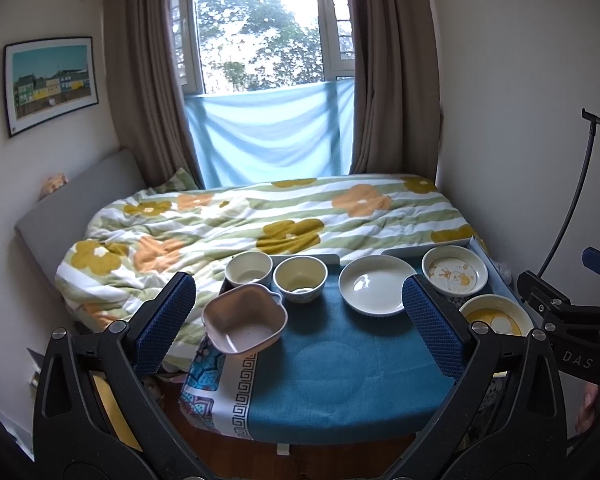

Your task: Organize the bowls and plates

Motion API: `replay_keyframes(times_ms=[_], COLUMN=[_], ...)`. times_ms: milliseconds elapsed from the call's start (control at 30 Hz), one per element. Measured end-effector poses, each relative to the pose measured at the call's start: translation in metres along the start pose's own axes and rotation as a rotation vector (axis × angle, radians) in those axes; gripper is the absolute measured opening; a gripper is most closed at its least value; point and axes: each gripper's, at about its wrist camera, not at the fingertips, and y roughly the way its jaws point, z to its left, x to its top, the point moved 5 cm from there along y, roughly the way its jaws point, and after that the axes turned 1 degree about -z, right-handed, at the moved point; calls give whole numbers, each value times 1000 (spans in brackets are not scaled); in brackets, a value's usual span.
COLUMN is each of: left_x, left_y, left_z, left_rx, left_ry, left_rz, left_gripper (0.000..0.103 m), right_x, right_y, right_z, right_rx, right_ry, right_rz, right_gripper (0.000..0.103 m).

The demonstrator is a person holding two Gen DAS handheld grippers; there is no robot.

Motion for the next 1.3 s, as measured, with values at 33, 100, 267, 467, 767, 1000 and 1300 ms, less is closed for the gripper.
replay_keyframes(times_ms=[33, 100, 267, 467, 767, 1000, 1300], left_x=[-1, -2, 0, -1, 0, 2, -29], left_y=[0, -1, 0, -3, -2, 20, 73], left_z=[0, 1, -1, 3, 3, -14, -88], left_rx=[1, 1, 1, 6, -4, -63, -329], left_ry=[0, 0, 1, 2, 10, 77, 163], left_rz=[0, 0, 0, 0, 10, 79, 226], left_gripper=[103, 103, 103, 103, 103, 103, 103], right_x=[-1, -1, -2, -3, -4, -22, -71], right_y=[0, 0, -1, -1, 0, -6, 7], right_z=[0, 1, 1, 1, 2, -9, -85], right_rx=[-1, 1, 1, 1, -1, -49, -198], right_ry=[0, 0, -1, 1, 4, 77, 192], right_rz=[1, 1, 1, 2, 4, 55, 144], right_gripper=[103, 103, 103, 103, 103, 103, 103])
